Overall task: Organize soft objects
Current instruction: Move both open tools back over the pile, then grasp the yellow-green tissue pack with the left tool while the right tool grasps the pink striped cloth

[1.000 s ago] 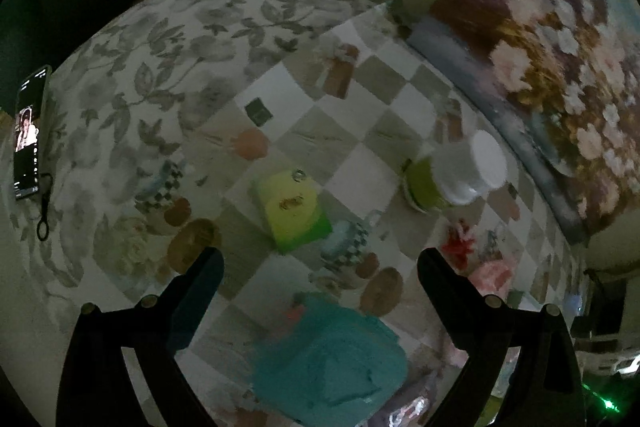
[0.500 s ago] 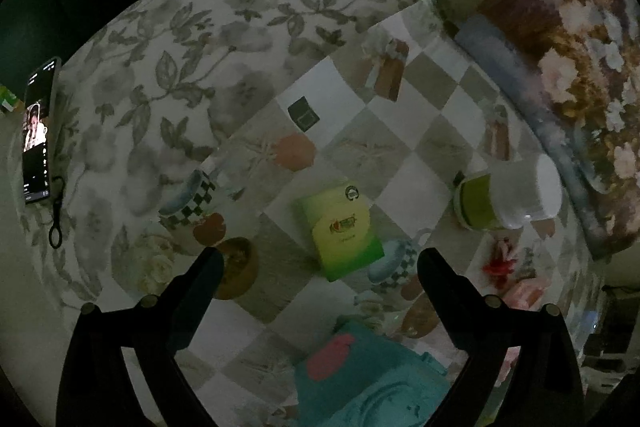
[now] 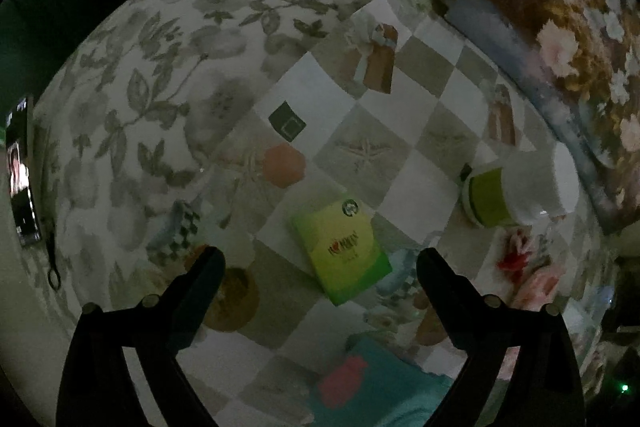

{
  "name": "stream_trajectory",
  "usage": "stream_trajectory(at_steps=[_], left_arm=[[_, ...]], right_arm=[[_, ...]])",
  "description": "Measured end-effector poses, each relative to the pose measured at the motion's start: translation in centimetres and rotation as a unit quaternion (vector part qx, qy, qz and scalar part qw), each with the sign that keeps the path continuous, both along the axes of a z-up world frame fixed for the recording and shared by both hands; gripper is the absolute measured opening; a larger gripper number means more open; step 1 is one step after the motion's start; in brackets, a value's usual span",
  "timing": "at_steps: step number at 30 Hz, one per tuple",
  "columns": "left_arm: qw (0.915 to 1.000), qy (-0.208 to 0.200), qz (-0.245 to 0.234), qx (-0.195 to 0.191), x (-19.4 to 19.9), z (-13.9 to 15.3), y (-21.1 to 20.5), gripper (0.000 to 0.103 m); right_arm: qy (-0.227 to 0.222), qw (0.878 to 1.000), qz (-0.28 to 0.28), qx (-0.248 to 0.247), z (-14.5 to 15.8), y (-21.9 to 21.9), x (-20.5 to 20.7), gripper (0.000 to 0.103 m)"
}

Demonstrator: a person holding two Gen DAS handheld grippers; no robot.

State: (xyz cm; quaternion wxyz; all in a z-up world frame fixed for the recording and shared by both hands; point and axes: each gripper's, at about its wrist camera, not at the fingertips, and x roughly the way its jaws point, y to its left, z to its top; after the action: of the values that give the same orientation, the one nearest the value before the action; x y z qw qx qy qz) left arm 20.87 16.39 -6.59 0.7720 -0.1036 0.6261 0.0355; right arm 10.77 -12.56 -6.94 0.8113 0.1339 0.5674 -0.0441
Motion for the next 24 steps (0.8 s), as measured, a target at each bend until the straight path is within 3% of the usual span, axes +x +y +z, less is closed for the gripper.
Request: stream_trajectory(at_steps=[6, 12, 24], left_arm=[[0.9997, 0.018, -0.018, -0.001, 0.9, -1.7, 0.0, 0.096], [0.9989, 0.03, -0.032, -0.015, 1.5, -3.0, -0.5, 0.084], [0.9987, 0.041, -0.03, -0.008, 2.5, -4.7, -1.3, 0.084]], right_arm=[[0.012, 1.0, 0.003, -0.001, -1.0, 0.1, 0.6, 0.085], [0.02, 1.0, 0.009, -0.002, -1.8, 0.4, 0.9, 0.078], [0.026, 0.999, 0.02, -0.004, -2.5, 1.1, 0.6, 0.077]])
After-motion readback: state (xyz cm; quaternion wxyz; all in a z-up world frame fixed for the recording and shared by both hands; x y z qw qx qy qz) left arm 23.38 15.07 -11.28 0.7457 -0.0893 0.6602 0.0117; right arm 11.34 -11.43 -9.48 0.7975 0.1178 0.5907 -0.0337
